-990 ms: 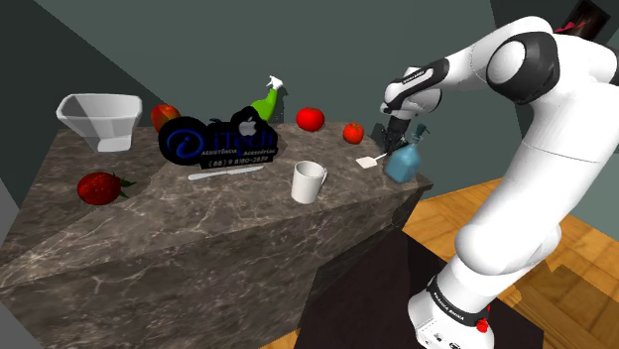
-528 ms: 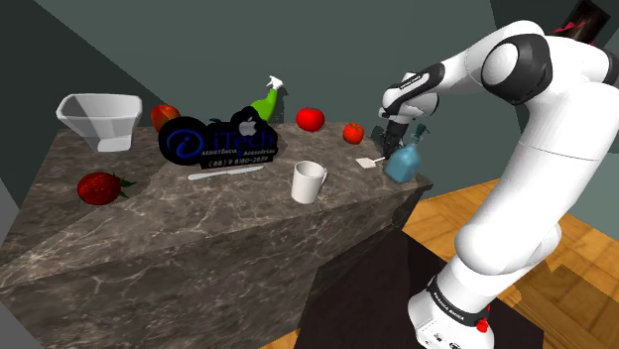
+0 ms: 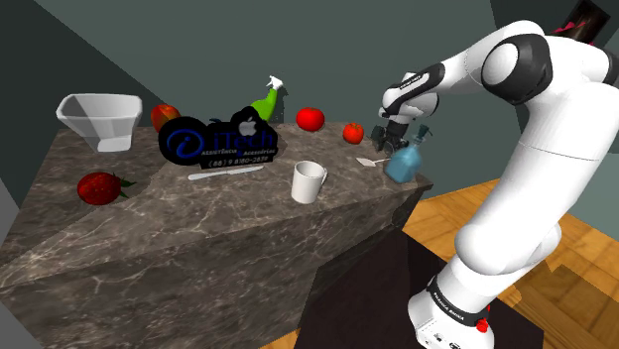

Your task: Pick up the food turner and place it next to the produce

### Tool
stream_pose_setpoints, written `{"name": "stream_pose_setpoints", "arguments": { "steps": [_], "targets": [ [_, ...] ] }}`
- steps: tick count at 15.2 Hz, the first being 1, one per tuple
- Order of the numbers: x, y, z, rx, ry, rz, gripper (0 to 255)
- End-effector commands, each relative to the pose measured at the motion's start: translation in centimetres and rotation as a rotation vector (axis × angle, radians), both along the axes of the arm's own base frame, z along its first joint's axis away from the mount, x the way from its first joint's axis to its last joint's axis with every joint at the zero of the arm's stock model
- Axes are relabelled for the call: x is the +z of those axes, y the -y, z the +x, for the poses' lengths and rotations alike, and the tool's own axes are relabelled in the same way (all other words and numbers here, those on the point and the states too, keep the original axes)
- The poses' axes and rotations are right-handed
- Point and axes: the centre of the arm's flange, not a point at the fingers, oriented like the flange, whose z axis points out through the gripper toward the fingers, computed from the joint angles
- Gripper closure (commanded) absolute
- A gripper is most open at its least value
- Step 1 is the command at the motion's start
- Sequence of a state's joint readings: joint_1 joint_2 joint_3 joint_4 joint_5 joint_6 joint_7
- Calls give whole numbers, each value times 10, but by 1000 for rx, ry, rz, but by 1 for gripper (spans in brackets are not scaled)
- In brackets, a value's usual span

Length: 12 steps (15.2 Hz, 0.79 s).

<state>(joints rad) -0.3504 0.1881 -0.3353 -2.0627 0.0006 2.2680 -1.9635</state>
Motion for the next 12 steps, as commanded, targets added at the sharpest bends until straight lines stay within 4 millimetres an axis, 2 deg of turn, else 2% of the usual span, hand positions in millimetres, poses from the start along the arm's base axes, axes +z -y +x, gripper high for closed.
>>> {"name": "stream_pose_setpoints", "arguments": {
  "steps": [1, 5, 12],
  "targets": [
    [-1, 0, 0, 0, -1, 1, 0],
    [49, -3, 1, 0, -1, 1, 0],
    [49, -3, 1, 0, -1, 1, 0]
  ]
}}
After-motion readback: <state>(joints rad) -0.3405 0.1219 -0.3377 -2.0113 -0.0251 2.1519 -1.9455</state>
